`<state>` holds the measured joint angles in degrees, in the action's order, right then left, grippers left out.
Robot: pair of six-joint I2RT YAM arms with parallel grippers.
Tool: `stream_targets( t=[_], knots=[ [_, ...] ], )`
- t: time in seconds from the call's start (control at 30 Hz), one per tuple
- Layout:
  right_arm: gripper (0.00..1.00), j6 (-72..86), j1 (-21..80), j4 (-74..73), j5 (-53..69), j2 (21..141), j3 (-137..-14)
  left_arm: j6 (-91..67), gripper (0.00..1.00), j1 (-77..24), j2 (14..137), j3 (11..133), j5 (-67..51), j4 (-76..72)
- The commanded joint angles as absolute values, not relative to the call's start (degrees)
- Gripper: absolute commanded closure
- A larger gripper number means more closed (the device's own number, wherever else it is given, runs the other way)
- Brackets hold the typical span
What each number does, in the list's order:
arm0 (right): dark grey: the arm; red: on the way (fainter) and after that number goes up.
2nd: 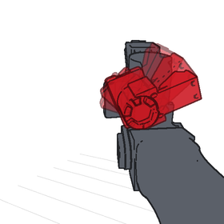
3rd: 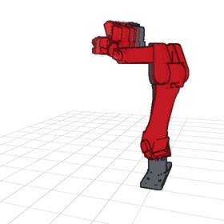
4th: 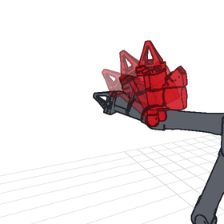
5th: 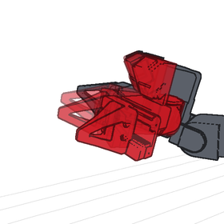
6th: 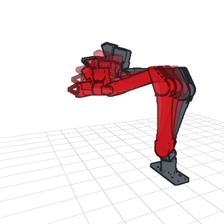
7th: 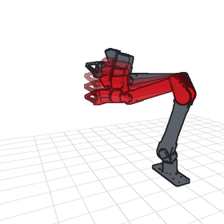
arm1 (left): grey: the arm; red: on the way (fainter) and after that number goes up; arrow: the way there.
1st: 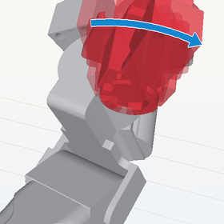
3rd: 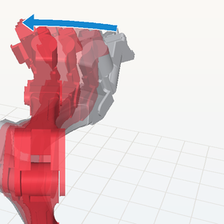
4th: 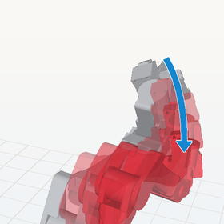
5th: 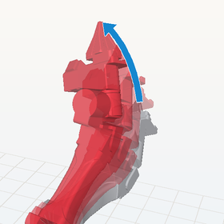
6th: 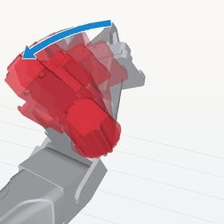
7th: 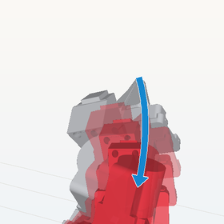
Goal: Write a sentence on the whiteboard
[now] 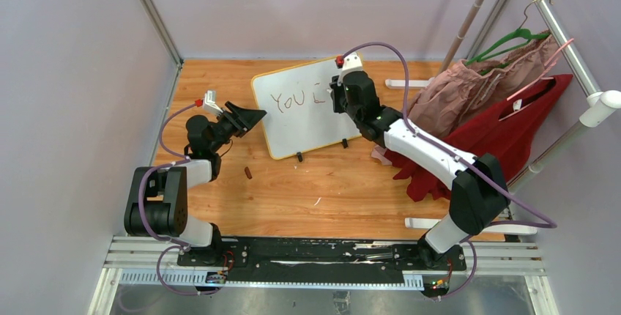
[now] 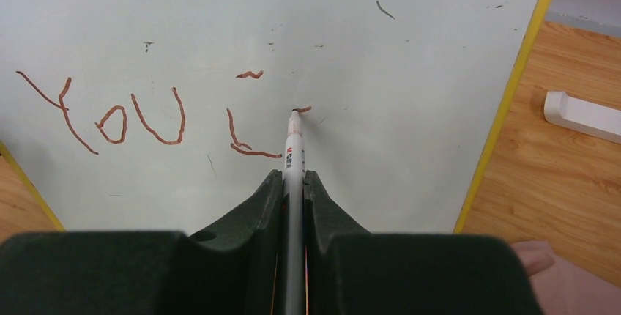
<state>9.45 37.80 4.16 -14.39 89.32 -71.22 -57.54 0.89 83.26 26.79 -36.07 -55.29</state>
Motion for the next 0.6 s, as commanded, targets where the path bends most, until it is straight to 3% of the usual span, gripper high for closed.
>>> stream_targets(
  t=[0.0, 0.57],
  knots=[
    [1.0, 9.5, 37.8, 3.1, -12.3, 89.9, -72.5, -57.6, 0.43, 0.6, 82.5, 27.4, -37.0, -57.7],
    [1.0, 9.4, 37.8, 0.8, -13.5, 88.8, -69.2, -57.7, 0.43, 0.6, 82.5, 27.4, -37.1, -57.9]
  ],
)
